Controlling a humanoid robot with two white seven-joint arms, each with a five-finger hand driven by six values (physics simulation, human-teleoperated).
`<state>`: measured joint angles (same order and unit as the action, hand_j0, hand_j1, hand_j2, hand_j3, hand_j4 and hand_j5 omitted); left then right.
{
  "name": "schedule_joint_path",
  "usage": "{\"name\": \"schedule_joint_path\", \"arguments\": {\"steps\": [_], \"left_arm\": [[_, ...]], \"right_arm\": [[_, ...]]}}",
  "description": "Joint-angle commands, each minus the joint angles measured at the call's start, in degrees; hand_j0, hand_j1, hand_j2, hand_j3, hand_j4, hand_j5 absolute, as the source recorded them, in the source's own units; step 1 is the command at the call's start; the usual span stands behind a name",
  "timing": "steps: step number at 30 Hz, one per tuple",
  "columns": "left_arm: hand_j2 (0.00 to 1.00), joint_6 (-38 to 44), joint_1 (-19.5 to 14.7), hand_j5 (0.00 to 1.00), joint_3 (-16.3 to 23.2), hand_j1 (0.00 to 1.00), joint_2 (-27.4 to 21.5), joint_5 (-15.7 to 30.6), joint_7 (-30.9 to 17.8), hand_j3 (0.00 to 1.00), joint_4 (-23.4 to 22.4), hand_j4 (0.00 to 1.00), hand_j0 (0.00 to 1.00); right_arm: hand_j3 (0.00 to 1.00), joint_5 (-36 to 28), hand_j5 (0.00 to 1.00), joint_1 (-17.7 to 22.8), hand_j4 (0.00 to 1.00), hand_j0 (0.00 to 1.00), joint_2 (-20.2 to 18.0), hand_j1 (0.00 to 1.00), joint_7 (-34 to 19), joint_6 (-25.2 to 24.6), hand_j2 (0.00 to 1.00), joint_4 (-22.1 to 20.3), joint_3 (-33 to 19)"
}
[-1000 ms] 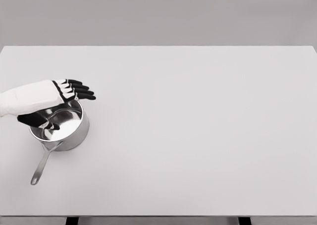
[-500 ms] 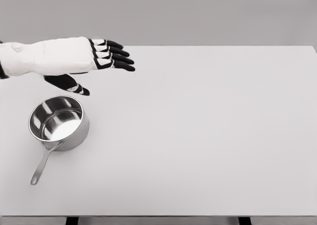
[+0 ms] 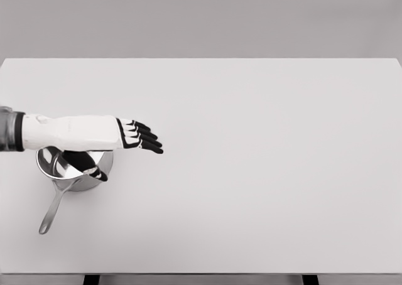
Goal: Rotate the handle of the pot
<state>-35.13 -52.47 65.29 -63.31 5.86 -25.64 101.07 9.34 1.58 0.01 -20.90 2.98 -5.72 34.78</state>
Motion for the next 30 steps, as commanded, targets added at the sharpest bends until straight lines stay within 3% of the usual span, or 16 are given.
{"name": "schedule_joint_path", "arguments": {"steps": [1, 8, 21, 30], "left_arm": [[1.0, 0.13, 0.0, 1.0, 1.68, 1.0, -0.14, 0.38, 0.59, 1.0, 0.01, 1.0, 1.0], [1.0, 0.13, 0.0, 1.0, 7.13, 1.0, -5.24, -1.38, 0.06, 1.0, 0.01, 1.0, 1.0], [1.0, 0.13, -0.35, 1.0, 8.71, 1.0, -7.44, -1.56, 0.68, 1.0, 0.1, 1.0, 1.0], [1.0, 0.13, -0.53, 1.0, 9.33, 1.0, -9.11, -6.13, 0.59, 1.0, 0.01, 1.0, 1.0]], "right_arm": [[1.0, -0.02, 1.0, 0.0, 1.0, 1.0, -0.01, 1.0, -0.02, 0.01, 1.0, 0.0, 0.02], [1.0, -0.02, 1.0, 0.0, 1.0, 1.0, -0.01, 1.0, -0.02, 0.01, 1.0, 0.0, 0.02], [1.0, -0.02, 1.0, 0.0, 1.0, 1.0, -0.01, 1.0, -0.02, 0.01, 1.0, 0.0, 0.02], [1.0, -0.02, 1.0, 0.0, 1.0, 1.0, -0.01, 1.0, -0.02, 0.01, 1.0, 0.0, 0.02]]}}
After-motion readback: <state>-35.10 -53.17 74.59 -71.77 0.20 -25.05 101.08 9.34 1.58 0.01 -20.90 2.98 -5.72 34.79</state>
